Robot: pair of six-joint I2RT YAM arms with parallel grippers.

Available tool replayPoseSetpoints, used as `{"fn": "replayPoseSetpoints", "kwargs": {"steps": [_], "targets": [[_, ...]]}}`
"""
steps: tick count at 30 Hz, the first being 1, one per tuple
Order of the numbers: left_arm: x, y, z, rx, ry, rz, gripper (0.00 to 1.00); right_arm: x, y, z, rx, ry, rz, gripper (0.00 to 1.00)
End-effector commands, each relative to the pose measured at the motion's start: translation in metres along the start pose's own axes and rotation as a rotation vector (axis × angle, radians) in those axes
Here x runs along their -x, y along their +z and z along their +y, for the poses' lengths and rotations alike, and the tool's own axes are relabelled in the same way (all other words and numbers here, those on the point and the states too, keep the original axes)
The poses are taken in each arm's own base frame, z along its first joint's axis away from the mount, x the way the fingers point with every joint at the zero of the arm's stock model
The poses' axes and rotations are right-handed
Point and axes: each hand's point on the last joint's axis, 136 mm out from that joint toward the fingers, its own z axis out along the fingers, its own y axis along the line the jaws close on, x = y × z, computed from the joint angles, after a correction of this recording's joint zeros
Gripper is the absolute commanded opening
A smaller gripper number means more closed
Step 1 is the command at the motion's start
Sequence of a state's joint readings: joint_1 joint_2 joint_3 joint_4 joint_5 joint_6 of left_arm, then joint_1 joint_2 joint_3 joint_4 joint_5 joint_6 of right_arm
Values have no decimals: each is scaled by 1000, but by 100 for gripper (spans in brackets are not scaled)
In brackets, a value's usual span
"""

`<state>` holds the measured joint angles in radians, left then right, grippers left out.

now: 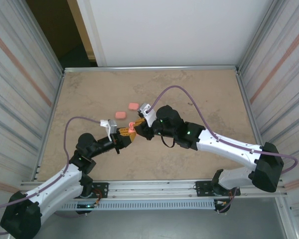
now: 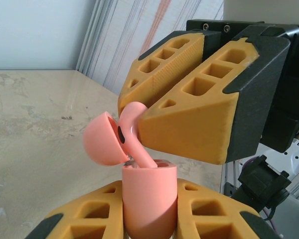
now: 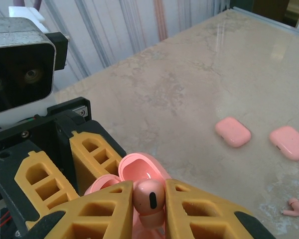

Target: Insert the wireless bluetooth earbuds into the charging case

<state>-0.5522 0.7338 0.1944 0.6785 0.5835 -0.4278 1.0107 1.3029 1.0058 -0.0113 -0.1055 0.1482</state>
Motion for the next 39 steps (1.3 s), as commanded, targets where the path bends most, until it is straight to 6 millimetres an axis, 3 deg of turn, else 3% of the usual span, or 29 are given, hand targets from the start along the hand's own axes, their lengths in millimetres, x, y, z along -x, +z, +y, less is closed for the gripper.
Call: {"fn": "replayPoseSetpoints", "kwargs": {"steps": [1,15,30,39], "targets": [[18,0,-13,-41,40,-47,0,23,-7,9,21,0,-66,21],[18,0,-12,-36,42,-48,0,24,-5,12,37,10,-75,20],[26,-3,-16,-38,56,-80,0,4,5,17,71,36,-5,20],[27,-5,-18,-40,66,-90,0,5,-2,33,162,58,5,27]]}}
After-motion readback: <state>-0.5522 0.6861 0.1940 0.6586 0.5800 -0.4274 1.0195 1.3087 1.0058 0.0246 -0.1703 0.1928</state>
